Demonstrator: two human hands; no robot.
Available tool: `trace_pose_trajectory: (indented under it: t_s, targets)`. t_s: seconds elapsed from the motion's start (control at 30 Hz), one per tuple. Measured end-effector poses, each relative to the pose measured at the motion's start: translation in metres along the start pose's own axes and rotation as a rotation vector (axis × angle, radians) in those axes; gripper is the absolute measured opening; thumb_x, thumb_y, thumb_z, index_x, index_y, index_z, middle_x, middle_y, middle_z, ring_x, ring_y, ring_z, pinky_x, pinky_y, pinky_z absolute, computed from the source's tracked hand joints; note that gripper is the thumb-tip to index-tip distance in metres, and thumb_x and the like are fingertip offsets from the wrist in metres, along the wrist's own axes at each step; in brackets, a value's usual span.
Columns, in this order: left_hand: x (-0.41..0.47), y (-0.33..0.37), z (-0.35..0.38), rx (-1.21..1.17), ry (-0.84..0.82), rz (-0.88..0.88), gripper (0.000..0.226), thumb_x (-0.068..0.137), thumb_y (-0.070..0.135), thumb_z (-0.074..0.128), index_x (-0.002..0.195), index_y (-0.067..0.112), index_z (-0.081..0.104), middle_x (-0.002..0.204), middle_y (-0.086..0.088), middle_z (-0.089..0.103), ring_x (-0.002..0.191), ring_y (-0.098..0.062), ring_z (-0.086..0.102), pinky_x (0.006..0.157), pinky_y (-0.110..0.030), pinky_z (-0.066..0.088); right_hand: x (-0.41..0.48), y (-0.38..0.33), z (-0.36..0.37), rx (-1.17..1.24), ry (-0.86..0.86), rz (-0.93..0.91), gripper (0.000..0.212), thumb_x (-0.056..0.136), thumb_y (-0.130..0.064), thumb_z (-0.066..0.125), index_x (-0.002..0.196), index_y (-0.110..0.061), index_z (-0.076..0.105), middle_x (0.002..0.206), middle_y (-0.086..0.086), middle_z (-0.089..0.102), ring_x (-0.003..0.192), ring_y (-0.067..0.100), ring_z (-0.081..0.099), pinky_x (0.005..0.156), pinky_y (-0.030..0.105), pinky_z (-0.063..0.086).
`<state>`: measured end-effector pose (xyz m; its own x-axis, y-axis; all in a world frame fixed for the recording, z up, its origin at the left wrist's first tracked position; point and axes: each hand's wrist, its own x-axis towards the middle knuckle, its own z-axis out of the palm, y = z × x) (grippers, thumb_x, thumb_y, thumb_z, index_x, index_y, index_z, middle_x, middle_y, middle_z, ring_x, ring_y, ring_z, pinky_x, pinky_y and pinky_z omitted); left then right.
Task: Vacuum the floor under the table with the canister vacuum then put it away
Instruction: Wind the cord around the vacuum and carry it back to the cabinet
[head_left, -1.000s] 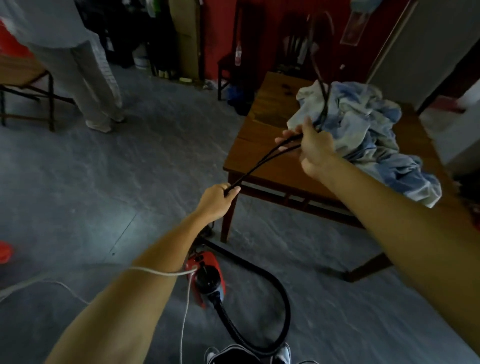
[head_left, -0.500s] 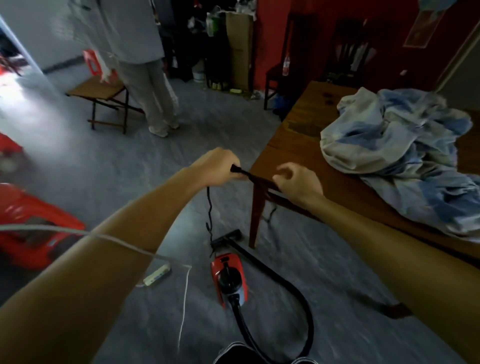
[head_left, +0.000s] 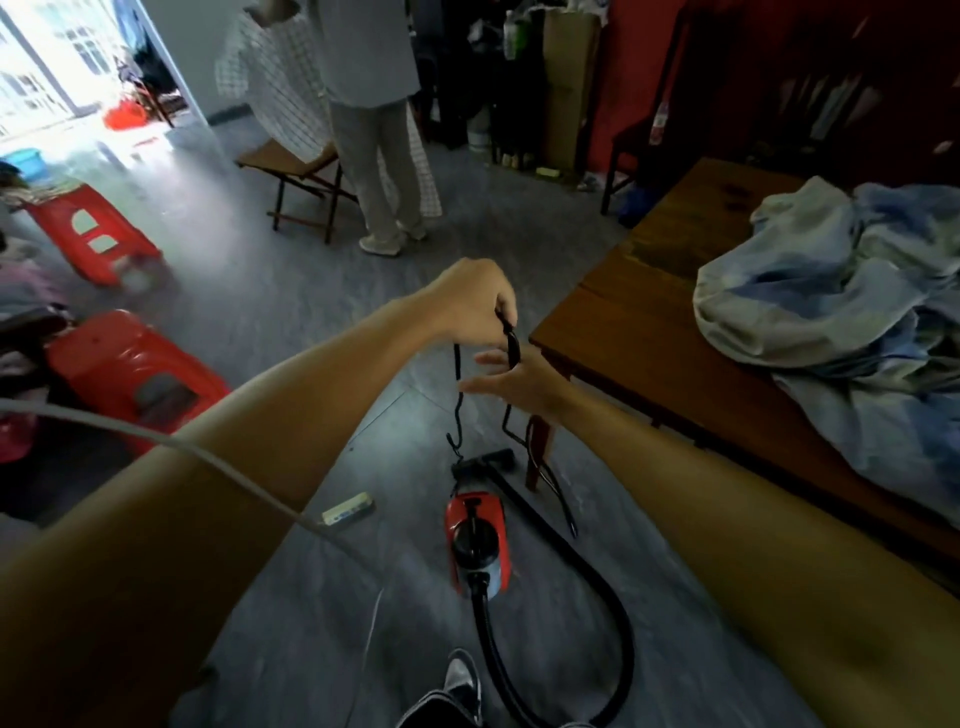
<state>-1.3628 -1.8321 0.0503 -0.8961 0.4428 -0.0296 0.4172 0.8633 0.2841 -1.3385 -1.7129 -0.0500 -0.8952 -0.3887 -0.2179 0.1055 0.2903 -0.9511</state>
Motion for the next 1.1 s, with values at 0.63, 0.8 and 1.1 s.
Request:
trace_pose_trajectory:
  t_s: [0.63, 0.8, 1.1]
  targets:
    - [-0.001, -0.082, 0.107, -0.783, -0.127, -0.355, 0.098, 0.074, 0.032, 0.076, 0.148, 0.032, 0.013, 0.154, -0.006, 0.026, 0.138, -0.025, 0.033, 0.098, -0.032, 0.039, 0.077, -0.054, 0.006, 0.329, 0.472, -0.074, 0.026, 0.103, -0.025, 0.046, 0.111, -0.014, 0.068, 0.045, -0.014, 0.047, 0.046, 0.003, 0.045, 0.070, 0.027, 0.045]
    - [0.017, -0.087, 0.166, -0.879, 0.043, -0.484, 0.052, 0.083, 0.032, 0.069, 0.129, 0.017, 0.049, 0.124, -0.002, 0.059, 0.117, -0.019, 0.056, 0.084, -0.026, 0.041, 0.073, -0.067, 0.007, 0.554, 0.441, -0.099, 0.026, 0.104, -0.023, 0.042, 0.100, -0.015, 0.066, 0.046, -0.012, 0.035, 0.052, 0.009, 0.032, 0.059, 0.020, 0.039]
    - [0.028, -0.129, 0.170, -0.677, -0.107, -0.378, 0.039, 0.092, 0.044, 0.052, 0.074, 0.010, 0.060, 0.052, 0.002, 0.046, 0.047, -0.014, 0.048, 0.052, -0.031, 0.042, 0.060, -0.037, -0.058, 0.995, 0.614, -0.092, 0.030, 0.105, -0.029, 0.036, 0.105, -0.014, 0.062, 0.049, -0.006, 0.033, 0.048, 0.008, 0.037, 0.058, 0.024, 0.035]
